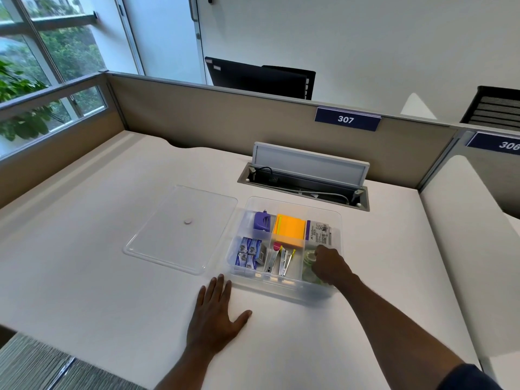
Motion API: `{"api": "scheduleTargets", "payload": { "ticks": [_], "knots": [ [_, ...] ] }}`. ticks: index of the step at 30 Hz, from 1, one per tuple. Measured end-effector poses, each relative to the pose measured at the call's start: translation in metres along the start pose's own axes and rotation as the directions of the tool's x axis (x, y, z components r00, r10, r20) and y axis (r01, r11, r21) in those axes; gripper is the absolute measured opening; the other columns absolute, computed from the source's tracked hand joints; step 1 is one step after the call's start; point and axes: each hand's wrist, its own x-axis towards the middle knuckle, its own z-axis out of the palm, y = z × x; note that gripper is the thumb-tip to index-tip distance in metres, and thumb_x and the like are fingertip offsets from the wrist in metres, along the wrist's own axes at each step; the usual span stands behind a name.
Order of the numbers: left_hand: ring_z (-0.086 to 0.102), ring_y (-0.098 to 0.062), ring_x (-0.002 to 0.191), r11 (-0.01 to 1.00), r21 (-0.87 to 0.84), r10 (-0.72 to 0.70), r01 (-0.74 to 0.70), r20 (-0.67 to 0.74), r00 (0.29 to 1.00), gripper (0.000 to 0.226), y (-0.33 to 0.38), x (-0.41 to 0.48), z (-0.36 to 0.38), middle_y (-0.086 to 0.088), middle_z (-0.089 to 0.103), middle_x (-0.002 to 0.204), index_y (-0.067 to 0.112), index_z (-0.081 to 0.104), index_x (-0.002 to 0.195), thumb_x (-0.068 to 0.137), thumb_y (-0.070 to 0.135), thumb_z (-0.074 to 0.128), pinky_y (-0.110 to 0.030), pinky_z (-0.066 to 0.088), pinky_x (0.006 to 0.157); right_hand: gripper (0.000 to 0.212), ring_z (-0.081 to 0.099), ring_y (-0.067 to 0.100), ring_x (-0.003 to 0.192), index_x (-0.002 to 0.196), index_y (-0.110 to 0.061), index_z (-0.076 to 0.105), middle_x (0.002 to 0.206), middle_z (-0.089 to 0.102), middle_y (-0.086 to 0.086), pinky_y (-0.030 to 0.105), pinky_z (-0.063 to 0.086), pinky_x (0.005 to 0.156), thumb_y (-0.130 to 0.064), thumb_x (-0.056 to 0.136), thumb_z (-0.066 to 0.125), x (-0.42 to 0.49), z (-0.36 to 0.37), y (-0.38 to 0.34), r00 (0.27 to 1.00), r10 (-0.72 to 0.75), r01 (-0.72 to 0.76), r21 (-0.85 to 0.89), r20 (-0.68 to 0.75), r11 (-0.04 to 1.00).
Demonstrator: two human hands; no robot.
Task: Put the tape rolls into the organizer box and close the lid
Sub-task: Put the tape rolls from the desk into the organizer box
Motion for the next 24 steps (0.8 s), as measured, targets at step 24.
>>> {"api": "scheduleTargets", "payload": {
  "ticks": [24],
  "knots": [
    [0.012, -0.020, 0.147, 1.000, 0.002, 0.006, -0.006, 0.007, 1.000, 0.094, 0.0010, -0.0014, -0.0022, -0.006, 0.018, 0.159, 0.016, 0.025, 0.147, 0.079, 0.081, 0.024, -0.034, -0.001, 0.117, 0.035, 0.064, 0.031, 0.106, 0.120, -0.011, 0.061, 0.122, 0.060, 0.013, 0.040, 0.055, 0.092, -0.014, 0.086, 0.054, 0.0034, 0.0041, 0.0038, 0.995, -0.102, 0.095, -0.267, -0.012, 0.959]
  ]
}}
